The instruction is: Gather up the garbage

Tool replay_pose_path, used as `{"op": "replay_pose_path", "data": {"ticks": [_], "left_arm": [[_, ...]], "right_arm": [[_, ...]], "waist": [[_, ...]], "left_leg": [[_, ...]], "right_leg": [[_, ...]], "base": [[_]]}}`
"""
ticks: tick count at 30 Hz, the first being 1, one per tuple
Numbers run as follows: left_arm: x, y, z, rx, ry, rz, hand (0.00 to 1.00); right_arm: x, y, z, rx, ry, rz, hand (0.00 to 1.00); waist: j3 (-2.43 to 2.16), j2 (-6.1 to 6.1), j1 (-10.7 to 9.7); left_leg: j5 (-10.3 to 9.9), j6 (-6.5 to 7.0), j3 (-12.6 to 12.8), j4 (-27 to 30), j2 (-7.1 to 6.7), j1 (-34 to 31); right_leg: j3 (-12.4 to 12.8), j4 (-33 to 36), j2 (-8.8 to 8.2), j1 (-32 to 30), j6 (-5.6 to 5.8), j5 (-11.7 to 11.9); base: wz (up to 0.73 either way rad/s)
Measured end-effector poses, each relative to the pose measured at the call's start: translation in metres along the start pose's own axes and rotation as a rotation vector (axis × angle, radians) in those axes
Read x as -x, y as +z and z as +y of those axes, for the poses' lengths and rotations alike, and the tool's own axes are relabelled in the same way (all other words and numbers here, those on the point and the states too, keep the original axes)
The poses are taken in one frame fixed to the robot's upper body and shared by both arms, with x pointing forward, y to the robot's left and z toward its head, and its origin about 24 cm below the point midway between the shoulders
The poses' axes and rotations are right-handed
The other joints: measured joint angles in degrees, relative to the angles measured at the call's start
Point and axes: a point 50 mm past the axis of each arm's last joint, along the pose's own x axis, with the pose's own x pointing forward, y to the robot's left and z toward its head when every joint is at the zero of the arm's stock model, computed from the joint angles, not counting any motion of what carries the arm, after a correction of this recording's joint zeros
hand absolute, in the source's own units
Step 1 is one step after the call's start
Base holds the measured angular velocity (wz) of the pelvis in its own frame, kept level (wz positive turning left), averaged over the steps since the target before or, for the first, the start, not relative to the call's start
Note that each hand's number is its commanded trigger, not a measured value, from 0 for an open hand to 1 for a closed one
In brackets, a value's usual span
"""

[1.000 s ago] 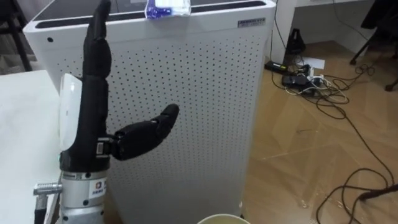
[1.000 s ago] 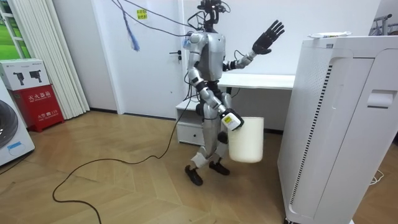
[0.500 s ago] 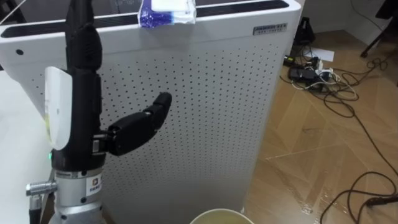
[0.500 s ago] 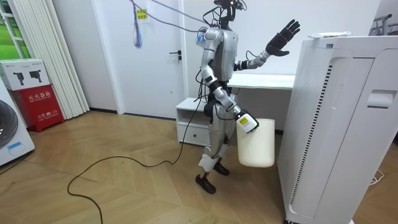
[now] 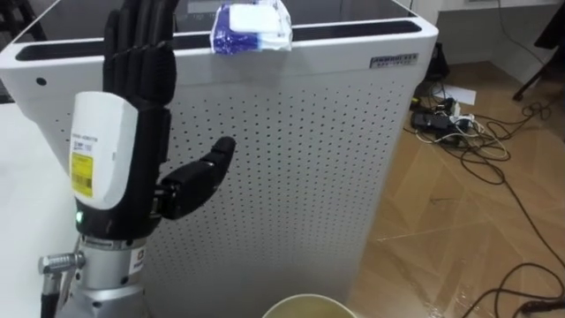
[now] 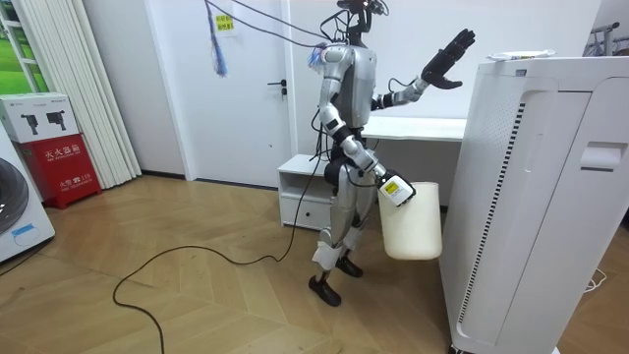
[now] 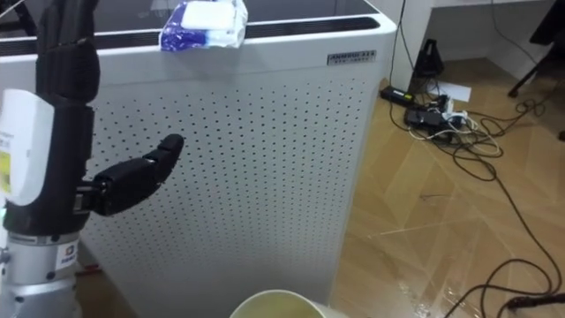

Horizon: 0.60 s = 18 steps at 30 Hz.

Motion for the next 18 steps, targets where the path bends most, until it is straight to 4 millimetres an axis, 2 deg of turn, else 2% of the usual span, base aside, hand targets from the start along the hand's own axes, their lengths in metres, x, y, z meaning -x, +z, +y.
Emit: {"op": "replay_pose_path", "data": {"ticks": [4,7,12,18], "left_arm": [[0.0003,-0.0014,-0.0006,-0.053,-0.018,-0.008,0.0],[0.0005,-0.001,-0.0013,-0.077,-0.026,-0.021,0.0],[0.0005,-0.0051,-0.0003,-0.117,-0.037,-0.005,0.0],[-0.001,-0.0069,-0.0009,-0.136,-0.04,0.006,0.0]], "right_arm": [[0.0002,-0.0003,0.0015,0.025,0.034,0.005,1.0],[0.0005,-0.0006,0.0017,0.041,0.055,0.009,1.0],[0.0018,-0.0034,0.0017,0.075,0.07,0.028,1.0],[0.0032,-0.0061,0.002,0.078,0.076,0.038,1.0]], "waist": [[-0.12,0.94,-0.9],[-0.27,1.18,-1.0],[-0.27,1.19,-1.6],[0.05,1.62,-2.8]], "left_leg": [[0.0,-0.01,-0.1,-0.1,0.01,-0.1],[0.0,-0.01,0.0,-0.1,0.02,-0.1],[0.0,-0.02,0.0,-0.1,0.0,-0.2],[0.0,-0.01,0.4,-0.2,0.04,0.1]], "right_leg": [[0.1,0.1,0.1,-0.1,0.01,0.1],[0.1,0.1,0.12,-0.2,0.0,0.1],[0.1,0.0,0.06,-0.2,0.01,0.1],[0.3,0.1,0.02,-0.2,0.01,0.1]], "base": [[0.0],[0.0],[0.0],[-0.03]]}}
